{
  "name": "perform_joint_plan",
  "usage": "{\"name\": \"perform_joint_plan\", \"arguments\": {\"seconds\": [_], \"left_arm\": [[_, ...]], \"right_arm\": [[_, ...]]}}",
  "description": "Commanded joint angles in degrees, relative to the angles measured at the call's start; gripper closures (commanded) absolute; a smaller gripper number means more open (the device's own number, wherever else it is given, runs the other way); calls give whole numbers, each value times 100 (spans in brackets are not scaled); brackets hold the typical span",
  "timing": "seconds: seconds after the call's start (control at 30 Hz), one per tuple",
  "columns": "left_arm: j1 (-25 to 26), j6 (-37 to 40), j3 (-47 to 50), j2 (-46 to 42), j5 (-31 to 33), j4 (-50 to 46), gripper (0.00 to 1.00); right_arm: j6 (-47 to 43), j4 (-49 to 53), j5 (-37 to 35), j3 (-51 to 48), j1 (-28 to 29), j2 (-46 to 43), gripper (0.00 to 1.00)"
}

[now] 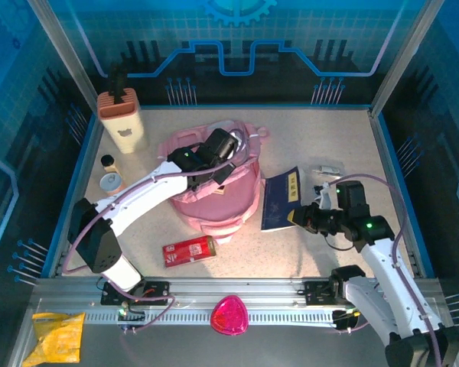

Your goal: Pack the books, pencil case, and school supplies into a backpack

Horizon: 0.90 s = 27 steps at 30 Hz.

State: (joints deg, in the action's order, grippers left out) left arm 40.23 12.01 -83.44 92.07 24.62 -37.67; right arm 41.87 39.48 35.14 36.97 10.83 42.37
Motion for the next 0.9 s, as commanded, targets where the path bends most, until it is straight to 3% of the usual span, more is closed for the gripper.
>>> {"name": "perform_joint_plan", "arguments": {"seconds": [0.0,0.2,0.37,0.53,0.73,0.8,0.87], "left_arm": [[-41,-56,-548,-277,75,112,100],[-75,-47,-852,-183,75,80,100],[-76,22,-925,-168,17,114,100],[-72,-58,-1016,-154,-1,111,100],[-69,-91,-1049,-117,60,115,100],[-80,-137,-1065,-102,70,94,100],[-79,-151,-1078,-92,50,94,100]], "right_arm": [[642,-935,195,-6,498,87,100],[1387,-2331,-330,-222,1460,634,100],[1771,-3880,-719,-206,2141,1709,100],[2063,-5191,-1328,173,2486,2986,100],[2254,-6001,-1968,902,2705,4494,100],[2249,-6236,-2084,1097,2707,4897,96],[2203,-6045,-2156,1311,2689,5265,85]]}}
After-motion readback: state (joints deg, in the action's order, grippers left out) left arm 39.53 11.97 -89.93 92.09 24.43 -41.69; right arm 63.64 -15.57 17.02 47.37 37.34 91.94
